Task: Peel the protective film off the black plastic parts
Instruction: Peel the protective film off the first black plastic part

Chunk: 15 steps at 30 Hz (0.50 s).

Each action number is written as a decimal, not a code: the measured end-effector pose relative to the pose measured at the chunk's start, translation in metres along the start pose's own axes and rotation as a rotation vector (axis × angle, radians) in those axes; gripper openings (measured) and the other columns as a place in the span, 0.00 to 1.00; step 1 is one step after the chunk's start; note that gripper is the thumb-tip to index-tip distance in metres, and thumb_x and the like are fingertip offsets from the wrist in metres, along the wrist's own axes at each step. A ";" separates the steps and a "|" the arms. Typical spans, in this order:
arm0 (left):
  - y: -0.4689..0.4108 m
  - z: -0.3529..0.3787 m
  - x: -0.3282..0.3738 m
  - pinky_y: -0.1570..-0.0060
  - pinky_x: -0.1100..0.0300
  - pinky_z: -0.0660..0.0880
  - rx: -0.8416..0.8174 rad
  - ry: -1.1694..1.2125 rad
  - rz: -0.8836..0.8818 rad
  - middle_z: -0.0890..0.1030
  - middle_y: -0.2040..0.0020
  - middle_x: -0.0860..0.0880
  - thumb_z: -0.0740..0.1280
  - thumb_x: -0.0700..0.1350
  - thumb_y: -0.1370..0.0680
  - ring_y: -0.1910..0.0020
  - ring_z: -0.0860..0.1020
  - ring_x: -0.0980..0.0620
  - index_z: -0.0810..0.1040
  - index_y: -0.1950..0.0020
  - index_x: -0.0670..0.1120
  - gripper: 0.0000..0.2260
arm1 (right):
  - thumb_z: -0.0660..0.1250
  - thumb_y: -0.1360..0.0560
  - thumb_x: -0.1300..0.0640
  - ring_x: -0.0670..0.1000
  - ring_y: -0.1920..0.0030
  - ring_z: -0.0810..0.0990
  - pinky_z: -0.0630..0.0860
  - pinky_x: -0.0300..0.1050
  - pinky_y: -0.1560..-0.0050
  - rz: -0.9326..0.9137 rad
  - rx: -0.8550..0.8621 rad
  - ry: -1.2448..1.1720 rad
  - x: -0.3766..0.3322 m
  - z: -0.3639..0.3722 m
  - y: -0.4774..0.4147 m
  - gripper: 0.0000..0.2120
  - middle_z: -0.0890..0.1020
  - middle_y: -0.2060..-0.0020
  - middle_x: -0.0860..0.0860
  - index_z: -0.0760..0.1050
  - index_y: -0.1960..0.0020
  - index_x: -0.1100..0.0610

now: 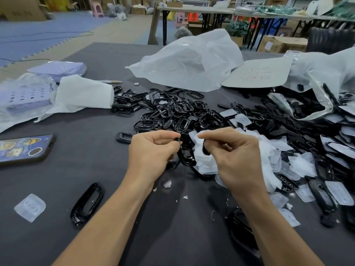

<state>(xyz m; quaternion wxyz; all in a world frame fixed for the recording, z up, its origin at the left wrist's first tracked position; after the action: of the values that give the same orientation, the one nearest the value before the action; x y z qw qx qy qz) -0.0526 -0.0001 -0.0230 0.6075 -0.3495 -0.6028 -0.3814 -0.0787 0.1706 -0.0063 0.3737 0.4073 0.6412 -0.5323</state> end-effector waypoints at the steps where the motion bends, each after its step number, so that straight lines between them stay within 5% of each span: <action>1: 0.002 0.001 0.000 0.62 0.57 0.79 -0.018 -0.049 0.018 0.88 0.62 0.48 0.76 0.34 0.28 0.65 0.82 0.51 0.89 0.58 0.51 0.11 | 0.74 0.26 0.69 0.47 0.59 0.85 0.79 0.41 0.57 -0.003 -0.041 0.023 0.000 0.003 0.001 0.17 0.87 0.60 0.45 0.88 0.55 0.47; 5: 0.009 0.006 0.001 0.66 0.61 0.74 -0.163 0.017 -0.057 0.83 0.67 0.46 0.75 0.34 0.26 0.68 0.76 0.51 0.90 0.57 0.51 0.12 | 0.79 0.31 0.64 0.44 0.64 0.86 0.81 0.37 0.59 0.067 -0.022 0.113 0.004 0.012 0.008 0.13 0.87 0.65 0.43 0.86 0.54 0.48; 10: 0.009 0.003 0.007 0.64 0.65 0.81 -0.249 0.226 -0.159 0.85 0.66 0.46 0.72 0.31 0.24 0.68 0.83 0.55 0.90 0.59 0.46 0.12 | 0.82 0.33 0.58 0.44 0.68 0.82 0.78 0.35 0.64 0.020 0.077 0.239 0.005 0.016 0.009 0.08 0.83 0.69 0.40 0.84 0.61 0.49; 15: 0.006 0.004 0.006 0.70 0.66 0.78 -0.241 0.403 -0.207 0.72 0.74 0.49 0.69 0.29 0.23 0.76 0.74 0.56 0.89 0.60 0.42 0.13 | 0.79 0.32 0.46 0.41 0.70 0.81 0.75 0.34 0.66 0.093 0.023 0.212 0.008 0.015 0.005 0.06 0.84 0.69 0.41 0.84 0.59 0.46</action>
<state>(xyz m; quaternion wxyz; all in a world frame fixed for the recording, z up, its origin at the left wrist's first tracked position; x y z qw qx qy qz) -0.0495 0.0056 -0.0167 0.6270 -0.2727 -0.4522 -0.5727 -0.0763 0.1573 -0.0174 0.3234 0.4948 0.6513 -0.4757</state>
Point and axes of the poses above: each hand's wrist, its own y-axis away from the middle knuckle, its own z-axis out of the palm, x = y × z, the point moved 1 cm from there along -y, towards the middle knuckle
